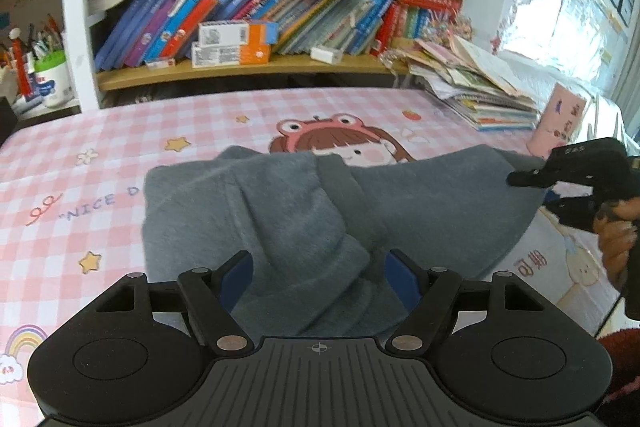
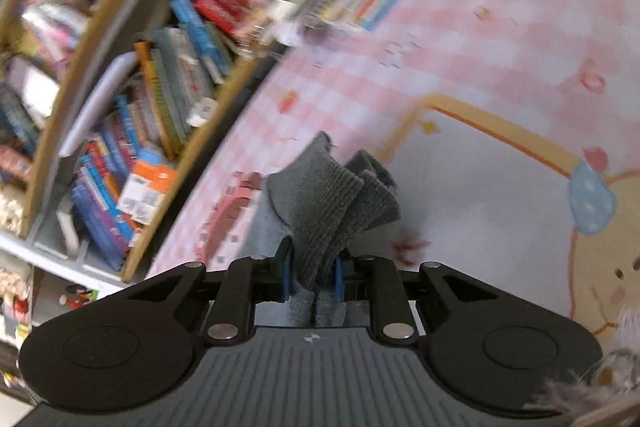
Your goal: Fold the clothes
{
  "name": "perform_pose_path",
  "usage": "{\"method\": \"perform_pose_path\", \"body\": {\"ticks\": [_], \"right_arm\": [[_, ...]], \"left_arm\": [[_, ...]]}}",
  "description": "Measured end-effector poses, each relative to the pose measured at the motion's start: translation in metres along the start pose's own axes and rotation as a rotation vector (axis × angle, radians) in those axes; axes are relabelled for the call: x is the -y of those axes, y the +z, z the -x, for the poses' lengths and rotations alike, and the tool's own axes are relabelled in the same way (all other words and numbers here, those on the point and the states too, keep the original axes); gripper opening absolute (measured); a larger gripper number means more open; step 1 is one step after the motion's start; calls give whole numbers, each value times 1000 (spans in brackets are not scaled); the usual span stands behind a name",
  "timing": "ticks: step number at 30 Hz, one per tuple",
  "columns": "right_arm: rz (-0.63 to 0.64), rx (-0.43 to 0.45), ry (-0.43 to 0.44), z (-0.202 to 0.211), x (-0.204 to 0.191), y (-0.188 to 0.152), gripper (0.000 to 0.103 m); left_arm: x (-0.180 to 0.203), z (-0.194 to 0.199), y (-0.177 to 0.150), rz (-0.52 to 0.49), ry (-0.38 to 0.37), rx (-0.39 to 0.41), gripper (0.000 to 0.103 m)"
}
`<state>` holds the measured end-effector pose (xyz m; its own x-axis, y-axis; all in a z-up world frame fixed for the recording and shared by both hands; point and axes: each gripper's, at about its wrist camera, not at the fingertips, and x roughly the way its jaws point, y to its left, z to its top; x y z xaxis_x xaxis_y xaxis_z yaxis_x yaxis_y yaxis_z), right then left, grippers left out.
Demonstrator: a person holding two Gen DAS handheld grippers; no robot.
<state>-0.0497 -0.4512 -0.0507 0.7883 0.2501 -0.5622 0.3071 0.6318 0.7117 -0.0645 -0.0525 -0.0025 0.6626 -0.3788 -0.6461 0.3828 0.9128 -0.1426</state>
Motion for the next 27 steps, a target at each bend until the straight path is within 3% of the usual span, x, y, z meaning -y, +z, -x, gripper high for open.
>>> {"method": "perform_pose_path", "body": {"ticks": [11,21,27], "right_arm": [[255,30,131,16,-104,-26,18],[571,-15,249,15,-202,-85,18],[738,-70,272,5,-234,-129,18]], "left_arm": [[-65,24,-5,133,49,76,75],[-110,42,-15,185,55,101,75],[-128,52,-23,194,59,104,75]]}}
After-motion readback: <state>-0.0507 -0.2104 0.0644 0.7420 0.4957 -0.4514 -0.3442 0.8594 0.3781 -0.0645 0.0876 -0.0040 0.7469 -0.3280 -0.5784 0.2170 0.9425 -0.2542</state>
